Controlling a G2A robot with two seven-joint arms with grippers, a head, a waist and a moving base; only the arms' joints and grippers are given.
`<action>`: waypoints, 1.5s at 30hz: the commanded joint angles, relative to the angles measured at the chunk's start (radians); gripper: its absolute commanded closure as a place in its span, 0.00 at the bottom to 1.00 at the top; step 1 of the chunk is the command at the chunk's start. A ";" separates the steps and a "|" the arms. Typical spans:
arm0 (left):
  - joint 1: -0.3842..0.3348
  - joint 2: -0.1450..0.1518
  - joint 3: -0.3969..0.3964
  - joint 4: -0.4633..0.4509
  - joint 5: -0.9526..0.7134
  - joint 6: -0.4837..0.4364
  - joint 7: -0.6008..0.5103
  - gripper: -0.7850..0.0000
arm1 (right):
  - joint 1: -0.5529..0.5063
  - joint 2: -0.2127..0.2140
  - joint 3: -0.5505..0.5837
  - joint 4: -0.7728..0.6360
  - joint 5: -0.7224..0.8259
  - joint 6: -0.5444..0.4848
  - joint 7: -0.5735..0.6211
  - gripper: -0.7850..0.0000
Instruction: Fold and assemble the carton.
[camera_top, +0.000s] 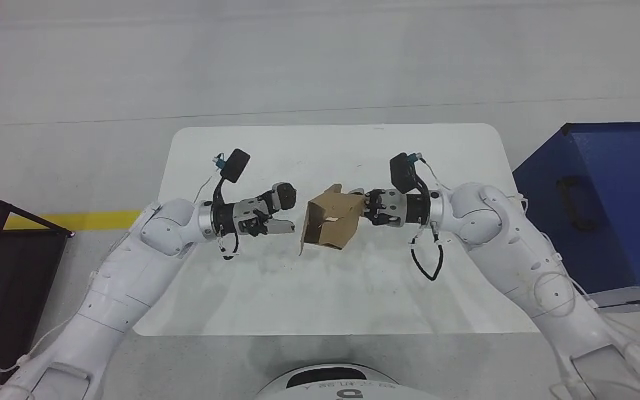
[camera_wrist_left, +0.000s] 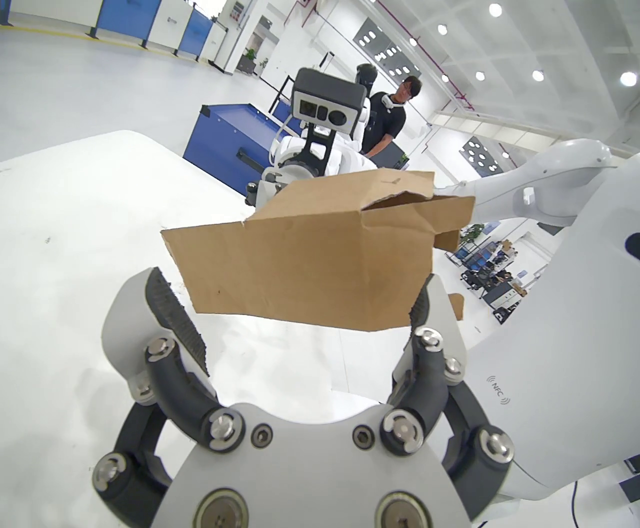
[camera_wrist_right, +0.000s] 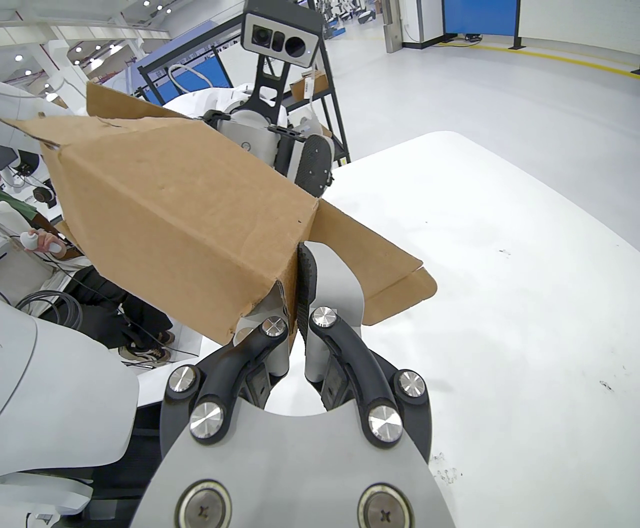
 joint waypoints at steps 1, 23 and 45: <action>0.022 0.003 -0.019 -0.022 0.025 0.012 0.024 0.00 | 0.005 -0.002 -0.004 0.004 0.003 0.002 0.004 1.00; 0.087 0.014 -0.111 -0.219 0.207 0.289 0.136 0.00 | 0.047 -0.021 -0.035 0.054 0.016 0.014 0.016 1.00; 0.070 -0.013 -0.051 -0.236 0.432 0.445 0.197 0.00 | 0.055 -0.028 -0.035 0.081 0.021 -0.018 0.023 1.00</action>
